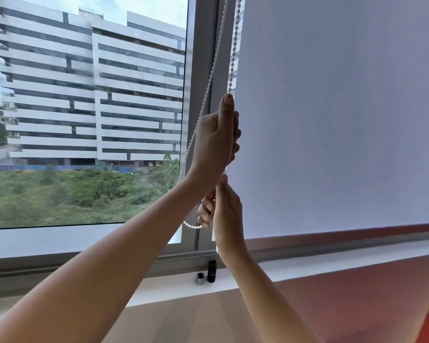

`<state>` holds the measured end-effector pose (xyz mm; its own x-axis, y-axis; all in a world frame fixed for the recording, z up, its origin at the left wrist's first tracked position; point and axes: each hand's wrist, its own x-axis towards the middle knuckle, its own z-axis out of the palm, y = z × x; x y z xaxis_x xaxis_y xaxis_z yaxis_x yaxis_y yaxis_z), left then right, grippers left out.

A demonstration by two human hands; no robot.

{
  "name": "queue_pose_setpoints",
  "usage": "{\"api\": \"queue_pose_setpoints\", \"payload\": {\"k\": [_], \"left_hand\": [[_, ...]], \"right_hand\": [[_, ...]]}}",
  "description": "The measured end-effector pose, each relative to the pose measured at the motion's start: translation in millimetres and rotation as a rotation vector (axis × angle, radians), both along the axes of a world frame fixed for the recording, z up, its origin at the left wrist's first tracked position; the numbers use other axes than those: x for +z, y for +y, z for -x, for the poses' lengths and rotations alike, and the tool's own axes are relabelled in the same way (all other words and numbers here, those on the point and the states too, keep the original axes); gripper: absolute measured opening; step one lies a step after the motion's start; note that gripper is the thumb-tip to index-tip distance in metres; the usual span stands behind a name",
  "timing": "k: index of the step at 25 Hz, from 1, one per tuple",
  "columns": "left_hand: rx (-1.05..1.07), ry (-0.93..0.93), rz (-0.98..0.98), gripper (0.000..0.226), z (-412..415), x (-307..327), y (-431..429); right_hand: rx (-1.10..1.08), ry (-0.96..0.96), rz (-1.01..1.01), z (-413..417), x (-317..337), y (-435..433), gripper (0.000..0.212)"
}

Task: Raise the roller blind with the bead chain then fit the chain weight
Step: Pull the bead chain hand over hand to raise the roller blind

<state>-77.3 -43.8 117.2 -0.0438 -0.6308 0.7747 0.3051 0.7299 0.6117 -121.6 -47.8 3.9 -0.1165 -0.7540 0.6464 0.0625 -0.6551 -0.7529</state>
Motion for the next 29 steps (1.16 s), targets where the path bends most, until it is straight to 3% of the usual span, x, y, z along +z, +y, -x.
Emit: {"api": "queue_pose_setpoints", "payload": {"k": [5, 10, 14, 20, 25, 29], "left_hand": [[-0.004, 0.004, 0.028, 0.052, -4, -3, 5], [-0.051, -0.002, 0.02, 0.053, -4, -5, 7], [-0.087, -0.015, -0.057, 0.051, -8, -9, 8], [-0.118, -0.002, -0.155, 0.05, -17, -38, 9], [0.007, -0.099, -0.14, 0.034, -21, -105, 13], [0.169, -0.165, -0.17, 0.023, -24, -138, 14]], "right_hand": [[-0.12, -0.072, 0.031, 15, 33, 6, 0.04], [-0.018, -0.144, 0.111, 28, 64, 18, 0.037], [-0.083, -0.002, 0.044, 31, 48, 23, 0.032], [-0.277, 0.498, -0.029, 31, 3, 25, 0.017], [-0.238, 0.539, -0.114, 31, -27, 31, 0.028], [-0.213, 0.404, -0.159, 31, -49, 33, 0.033]]}}
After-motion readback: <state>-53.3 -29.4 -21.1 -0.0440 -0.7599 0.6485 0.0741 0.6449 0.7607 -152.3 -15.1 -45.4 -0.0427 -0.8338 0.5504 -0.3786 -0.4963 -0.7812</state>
